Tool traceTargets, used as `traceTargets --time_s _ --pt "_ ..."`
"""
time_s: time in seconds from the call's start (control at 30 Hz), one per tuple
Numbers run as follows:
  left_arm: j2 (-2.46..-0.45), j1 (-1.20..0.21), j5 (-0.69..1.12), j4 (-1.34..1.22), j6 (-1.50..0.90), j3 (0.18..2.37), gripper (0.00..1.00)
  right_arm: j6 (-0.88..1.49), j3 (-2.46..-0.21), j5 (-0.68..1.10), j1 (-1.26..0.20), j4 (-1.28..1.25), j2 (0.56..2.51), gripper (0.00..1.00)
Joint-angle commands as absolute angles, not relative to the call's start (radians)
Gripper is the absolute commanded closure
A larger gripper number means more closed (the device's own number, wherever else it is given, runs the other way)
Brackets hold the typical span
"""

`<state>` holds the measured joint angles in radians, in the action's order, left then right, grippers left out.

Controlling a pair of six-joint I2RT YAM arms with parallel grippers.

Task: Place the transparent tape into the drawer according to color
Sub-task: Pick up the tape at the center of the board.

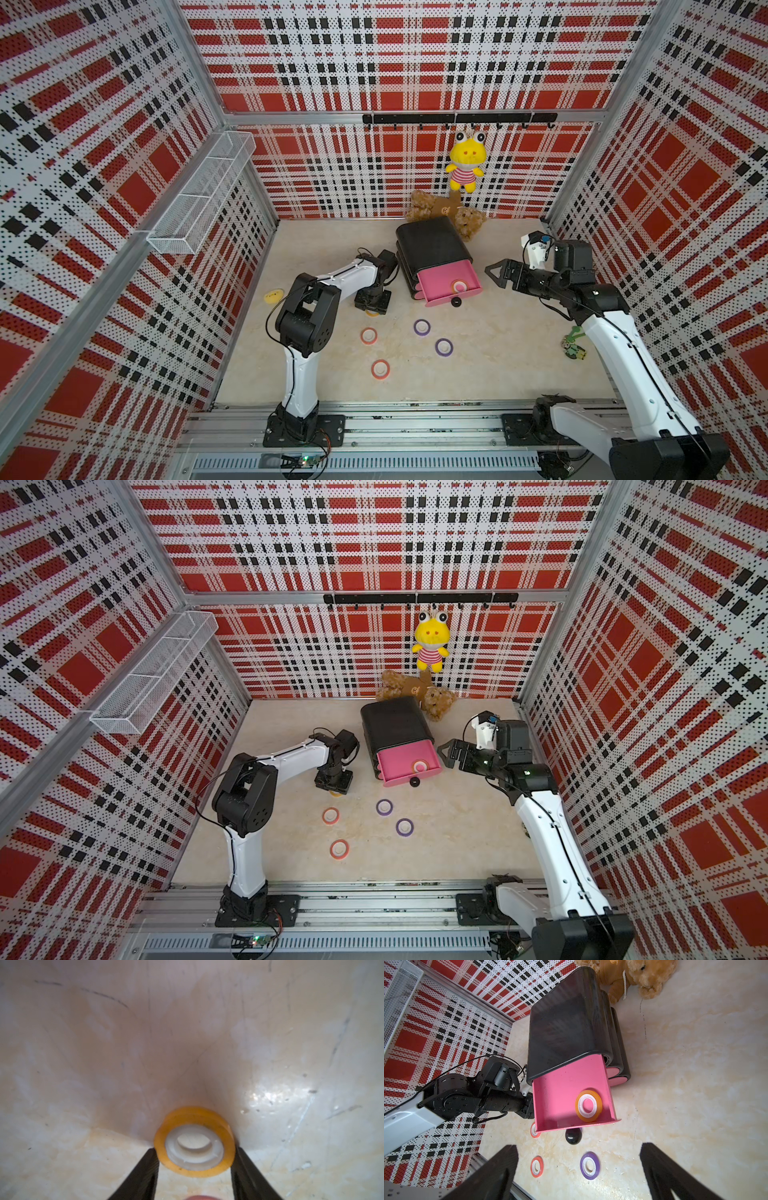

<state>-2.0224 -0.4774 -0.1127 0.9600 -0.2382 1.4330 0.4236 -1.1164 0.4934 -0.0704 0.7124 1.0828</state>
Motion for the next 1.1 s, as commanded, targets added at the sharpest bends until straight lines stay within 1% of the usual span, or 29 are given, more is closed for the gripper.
traceTargets --time_s 0.0,0.33,0.57,0.67,0.73,0.8,0.93,1.0,1.07 --pt "-1.999 -0.469 -0.122 0.987 -0.242 1.451 0.52 0.421 -1.127 0.497 -0.057 0.704 1.076 0.0" --pt "-1.975 -0.469 -0.123 1.0 -0.241 1.463 0.51 0.428 -1.121 0.503 -0.055 0.701 1.069 0.0" --pt "-2.026 -0.469 -0.144 0.989 -0.236 1.475 0.51 0.433 -1.123 0.503 -0.054 0.701 1.058 0.0" --pt "-2.057 -0.473 -0.153 0.986 -0.237 1.492 0.53 0.431 -1.122 0.503 -0.052 0.703 1.056 0.0" --pt "-2.079 -0.478 -0.153 0.986 -0.236 1.502 0.55 0.432 -1.121 0.503 -0.052 0.703 1.056 0.0" --pt "-2.094 -0.487 -0.15 0.984 -0.236 1.503 0.59 0.43 -1.124 0.502 -0.049 0.705 1.054 0.0" --pt "-2.109 -0.5 -0.148 0.967 -0.243 1.485 0.62 0.43 -1.124 0.501 -0.048 0.709 1.051 0.0" --pt "-2.114 -0.501 -0.138 0.952 -0.244 1.458 0.67 0.43 -1.124 0.5 -0.048 0.71 1.051 0.0" --pt "-2.118 -0.499 -0.133 0.935 -0.245 1.432 0.75 0.428 -1.123 0.499 -0.046 0.71 1.05 0.0"
